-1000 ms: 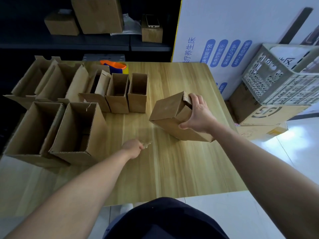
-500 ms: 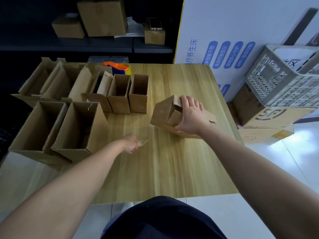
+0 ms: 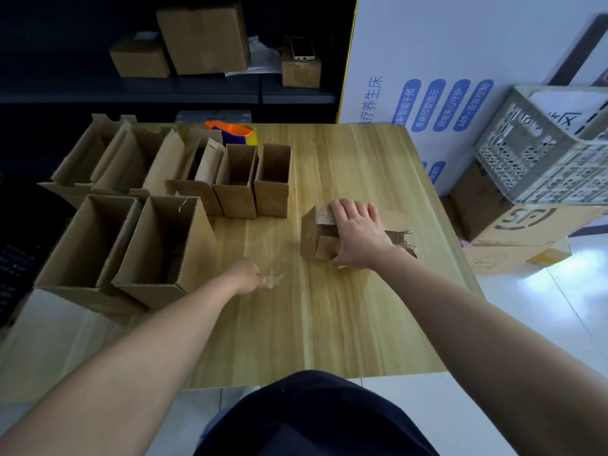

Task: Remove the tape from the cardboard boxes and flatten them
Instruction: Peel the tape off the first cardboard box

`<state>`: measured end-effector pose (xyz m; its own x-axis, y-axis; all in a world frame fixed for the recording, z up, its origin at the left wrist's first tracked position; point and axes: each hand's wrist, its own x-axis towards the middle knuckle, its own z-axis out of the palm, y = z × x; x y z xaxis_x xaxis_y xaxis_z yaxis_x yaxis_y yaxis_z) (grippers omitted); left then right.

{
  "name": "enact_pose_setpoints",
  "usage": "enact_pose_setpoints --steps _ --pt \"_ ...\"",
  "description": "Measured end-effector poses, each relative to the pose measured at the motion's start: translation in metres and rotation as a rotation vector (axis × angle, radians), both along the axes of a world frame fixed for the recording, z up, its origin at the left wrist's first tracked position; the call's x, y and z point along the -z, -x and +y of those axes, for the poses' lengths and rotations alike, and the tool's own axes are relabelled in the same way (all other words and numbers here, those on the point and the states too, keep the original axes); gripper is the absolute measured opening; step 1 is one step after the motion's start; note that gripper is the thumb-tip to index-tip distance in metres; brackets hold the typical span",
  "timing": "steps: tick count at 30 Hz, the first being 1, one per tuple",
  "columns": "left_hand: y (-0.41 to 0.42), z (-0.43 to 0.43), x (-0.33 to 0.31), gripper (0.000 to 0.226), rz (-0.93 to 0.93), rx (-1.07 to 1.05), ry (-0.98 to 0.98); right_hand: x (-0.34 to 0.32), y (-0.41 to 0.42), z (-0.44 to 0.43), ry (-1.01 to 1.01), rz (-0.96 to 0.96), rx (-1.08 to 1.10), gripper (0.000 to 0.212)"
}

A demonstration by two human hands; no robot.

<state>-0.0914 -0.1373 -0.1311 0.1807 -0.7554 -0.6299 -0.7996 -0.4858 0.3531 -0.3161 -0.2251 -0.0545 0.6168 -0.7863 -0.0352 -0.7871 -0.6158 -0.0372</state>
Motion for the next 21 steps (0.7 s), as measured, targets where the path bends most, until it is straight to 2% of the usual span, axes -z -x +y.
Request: enact_pose_setpoints --steps 3,5,7,9,11,13,17,21 --pt "-0.003 0.000 -0.004 0.024 -0.029 -0.076 0.054 0.006 -0.006 0.003 0.011 0.030 -0.028 0.112" --pt "0.002 -0.004 -0.011 0.020 -0.014 -0.139 0.173 0.011 -0.010 0.005 0.023 0.042 -0.048 0.113" --pt "0.013 -0.013 -0.024 0.020 0.095 -0.224 0.392 0.011 -0.011 0.004 -0.020 0.005 -0.070 0.112" --pt "0.028 -0.022 -0.042 0.026 0.313 -0.311 0.558 0.004 -0.006 -0.003 -0.189 -0.116 -0.040 0.107" --pt "0.043 -0.029 -0.057 0.041 0.537 -0.301 0.498 -0.005 0.006 -0.013 -0.319 -0.199 0.033 0.100" --pt "0.057 -0.034 -0.063 0.054 0.643 -0.270 0.332 -0.009 0.022 -0.022 -0.341 -0.194 0.106 0.096" --pt "0.074 -0.044 -0.062 0.044 0.560 -0.275 0.359 -0.006 0.052 -0.030 -0.324 -0.127 0.273 0.086" --pt "0.079 -0.052 -0.066 0.048 0.577 -0.372 0.396 -0.005 0.076 -0.029 -0.341 -0.349 0.403 0.068"
